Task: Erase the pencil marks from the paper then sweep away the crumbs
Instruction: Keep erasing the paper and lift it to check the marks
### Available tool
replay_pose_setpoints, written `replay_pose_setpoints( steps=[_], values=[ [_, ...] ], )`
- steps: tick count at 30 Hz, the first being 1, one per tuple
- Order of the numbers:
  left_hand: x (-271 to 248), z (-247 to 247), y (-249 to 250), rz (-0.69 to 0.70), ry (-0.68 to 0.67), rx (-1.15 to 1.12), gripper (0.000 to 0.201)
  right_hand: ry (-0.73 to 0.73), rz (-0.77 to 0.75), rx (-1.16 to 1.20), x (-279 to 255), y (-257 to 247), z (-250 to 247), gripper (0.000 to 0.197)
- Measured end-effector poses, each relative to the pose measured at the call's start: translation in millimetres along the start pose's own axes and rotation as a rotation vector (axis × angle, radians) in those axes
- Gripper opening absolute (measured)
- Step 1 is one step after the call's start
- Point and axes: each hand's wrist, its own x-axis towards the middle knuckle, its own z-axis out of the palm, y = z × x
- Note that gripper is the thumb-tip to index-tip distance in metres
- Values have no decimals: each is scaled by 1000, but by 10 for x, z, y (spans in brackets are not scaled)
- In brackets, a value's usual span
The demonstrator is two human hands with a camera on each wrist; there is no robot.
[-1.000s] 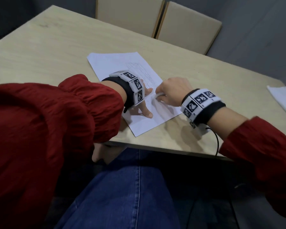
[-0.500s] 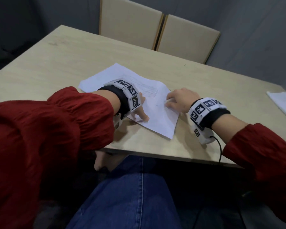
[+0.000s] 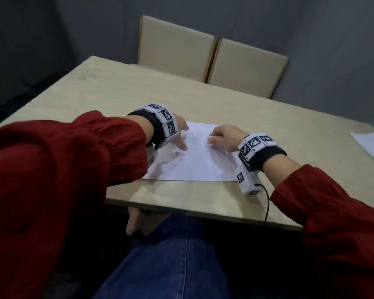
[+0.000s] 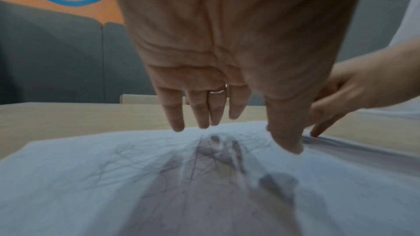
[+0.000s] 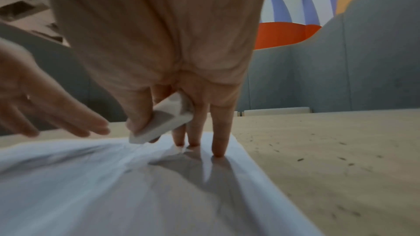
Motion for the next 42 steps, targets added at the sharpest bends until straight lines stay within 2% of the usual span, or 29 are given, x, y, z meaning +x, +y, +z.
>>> replay_pose_setpoints(
  steps=[3, 6, 9, 13, 20, 23, 26, 28, 30, 31, 33, 35, 42],
  values=[
    [103, 3, 44, 16, -6, -38, 93, 99, 7, 109, 61, 45, -101, 15],
    [198, 62, 146, 67, -35, -62, 101, 180, 32, 86, 135, 66, -155, 12],
    [282, 155, 239, 104, -80, -24, 114, 186, -25, 53, 195, 25, -144, 15],
    [314, 194, 267, 139, -78, 5, 115, 218, -129, 3, 274, -28, -45, 21],
    [366, 285, 265, 150, -29, -24, 126, 175, -159, 31, 407, -5, 68, 15],
    [394, 296, 267, 140, -1, -35, 128, 200, -139, -39, 474, -53, 52, 18],
    [448, 292, 279, 107, -31, -27, 132, 178, -163, -111, 483, -90, 31, 17],
    [456, 272, 290, 108, -36, -44, 127, 153, -234, -146, 411, -91, 48, 16],
    [482, 281, 292, 120, 34, -87, 103, 130, -291, -160, 340, -81, 78, 16],
    [481, 285, 278, 128, 60, -85, 101, 138, -305, -162, 336, -86, 77, 16],
    [505, 323, 239, 132, 15, -63, 127, 182, -296, -164, 406, -116, 48, 15],
    [549, 344, 217, 136, -5, -61, 141, 203, -272, -158, 441, -144, 15, 15],
    [591, 359, 206, 129, -34, -3, 148, 110, -323, -145, 195, -77, 39, 14]
  ],
)
